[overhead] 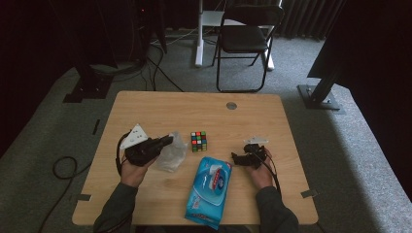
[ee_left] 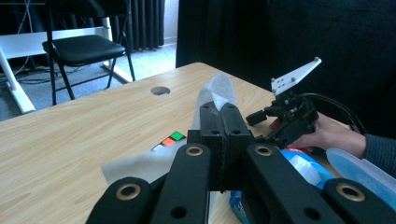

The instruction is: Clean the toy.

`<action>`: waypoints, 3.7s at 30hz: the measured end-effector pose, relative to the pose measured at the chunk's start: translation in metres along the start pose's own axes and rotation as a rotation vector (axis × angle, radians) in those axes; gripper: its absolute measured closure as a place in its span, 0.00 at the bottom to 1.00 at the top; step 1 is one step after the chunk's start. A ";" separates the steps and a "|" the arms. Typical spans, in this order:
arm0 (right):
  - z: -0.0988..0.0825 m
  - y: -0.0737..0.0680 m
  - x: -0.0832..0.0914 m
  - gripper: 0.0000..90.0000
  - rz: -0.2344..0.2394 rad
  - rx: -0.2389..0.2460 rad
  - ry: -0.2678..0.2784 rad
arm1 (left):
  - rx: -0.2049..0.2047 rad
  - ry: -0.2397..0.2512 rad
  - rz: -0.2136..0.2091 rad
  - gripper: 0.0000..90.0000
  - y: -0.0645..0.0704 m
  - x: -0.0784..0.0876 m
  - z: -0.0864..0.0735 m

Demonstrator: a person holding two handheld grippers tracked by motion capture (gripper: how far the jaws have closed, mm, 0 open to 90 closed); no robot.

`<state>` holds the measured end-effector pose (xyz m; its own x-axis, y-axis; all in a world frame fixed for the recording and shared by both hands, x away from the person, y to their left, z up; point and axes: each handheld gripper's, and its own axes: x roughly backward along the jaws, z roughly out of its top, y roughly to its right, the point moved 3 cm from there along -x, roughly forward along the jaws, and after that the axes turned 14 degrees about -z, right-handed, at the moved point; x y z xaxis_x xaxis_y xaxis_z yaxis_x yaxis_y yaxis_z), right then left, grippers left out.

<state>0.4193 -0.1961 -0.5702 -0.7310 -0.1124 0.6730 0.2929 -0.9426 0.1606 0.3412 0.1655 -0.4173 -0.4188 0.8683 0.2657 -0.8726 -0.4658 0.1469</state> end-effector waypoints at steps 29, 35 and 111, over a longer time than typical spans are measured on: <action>0.003 -0.004 0.000 0.26 0.036 0.031 0.030 | 0.036 -0.047 0.001 1.00 -0.025 -0.033 0.001; 0.005 -0.008 0.000 0.34 0.036 0.027 0.034 | 0.041 -0.042 -0.002 1.00 -0.029 -0.039 0.004; 0.026 -0.041 -0.002 0.45 0.116 0.058 0.050 | 0.075 -0.323 0.051 0.79 -0.055 -0.153 -0.051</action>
<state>0.4252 -0.1490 -0.5596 -0.7197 -0.2367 0.6526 0.4114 -0.9027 0.1263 0.4406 0.0674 -0.5148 -0.3493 0.7502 0.5614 -0.8266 -0.5289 0.1924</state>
